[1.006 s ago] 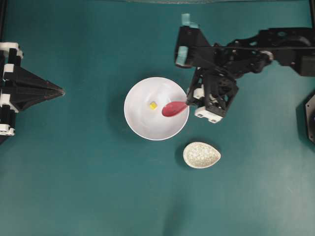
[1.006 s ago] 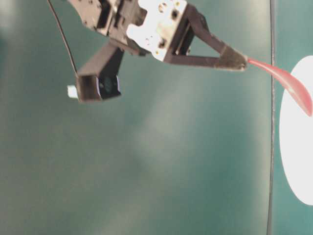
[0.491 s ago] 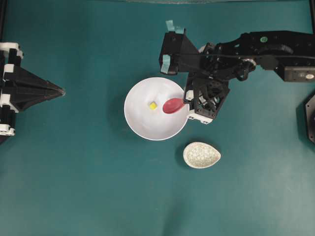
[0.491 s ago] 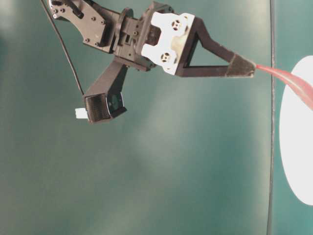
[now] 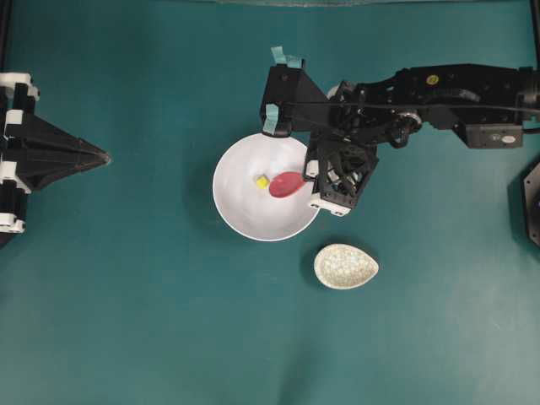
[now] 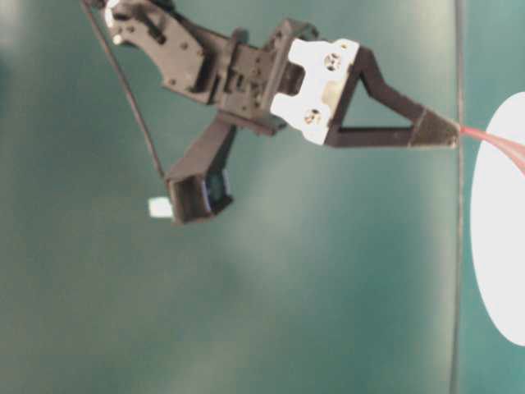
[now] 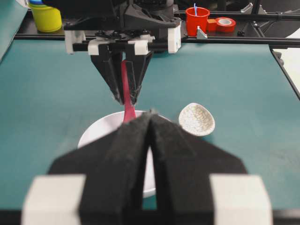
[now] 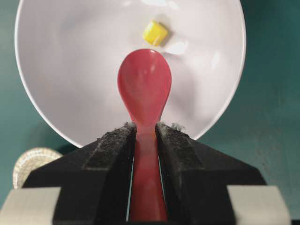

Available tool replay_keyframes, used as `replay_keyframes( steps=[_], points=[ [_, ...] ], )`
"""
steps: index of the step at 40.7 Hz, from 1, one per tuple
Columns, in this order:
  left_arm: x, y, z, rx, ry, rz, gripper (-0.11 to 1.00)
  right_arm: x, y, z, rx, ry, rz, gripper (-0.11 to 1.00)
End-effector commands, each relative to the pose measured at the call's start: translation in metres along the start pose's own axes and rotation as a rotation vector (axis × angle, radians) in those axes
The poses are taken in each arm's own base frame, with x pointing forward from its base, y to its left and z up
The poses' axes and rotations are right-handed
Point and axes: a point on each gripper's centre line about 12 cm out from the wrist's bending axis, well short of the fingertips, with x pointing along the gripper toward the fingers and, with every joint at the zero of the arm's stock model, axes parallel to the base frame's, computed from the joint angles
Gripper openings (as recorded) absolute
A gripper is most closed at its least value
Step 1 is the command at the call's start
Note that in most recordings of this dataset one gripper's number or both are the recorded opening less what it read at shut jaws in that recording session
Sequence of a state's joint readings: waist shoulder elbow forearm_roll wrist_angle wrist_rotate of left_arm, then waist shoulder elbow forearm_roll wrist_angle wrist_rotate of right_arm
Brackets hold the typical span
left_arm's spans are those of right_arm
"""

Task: Scoop the yellow hexagonal prism block from the bowl with a spoon using the right arm.
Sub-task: 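Slide the spoon bowl under the yellow hexagonal block with the right gripper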

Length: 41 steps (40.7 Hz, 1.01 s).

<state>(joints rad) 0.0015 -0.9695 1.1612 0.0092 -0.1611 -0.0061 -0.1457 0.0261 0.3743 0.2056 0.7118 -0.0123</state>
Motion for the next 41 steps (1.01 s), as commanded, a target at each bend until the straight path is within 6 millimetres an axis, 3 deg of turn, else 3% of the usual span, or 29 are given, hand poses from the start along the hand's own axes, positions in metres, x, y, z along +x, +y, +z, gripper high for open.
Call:
replay_keyframes(
  steps=[1, 22, 41],
  points=[
    [0.002, 0.0, 0.01, 0.002, -0.026, 0.0, 0.0, -0.004, 0.002, 0.005, -0.005, -0.036, 0.003, 0.24],
    [0.002, 0.0, 0.01, 0.002, -0.026, 0.0, 0.0, 0.012, -0.002, 0.005, -0.001, -0.057, -0.006, 0.24],
    [0.001, 0.0, 0.01, 0.002, -0.021, -0.002, 0.0, 0.012, -0.003, 0.017, -0.016, -0.155, -0.018, 0.24]
  ],
)
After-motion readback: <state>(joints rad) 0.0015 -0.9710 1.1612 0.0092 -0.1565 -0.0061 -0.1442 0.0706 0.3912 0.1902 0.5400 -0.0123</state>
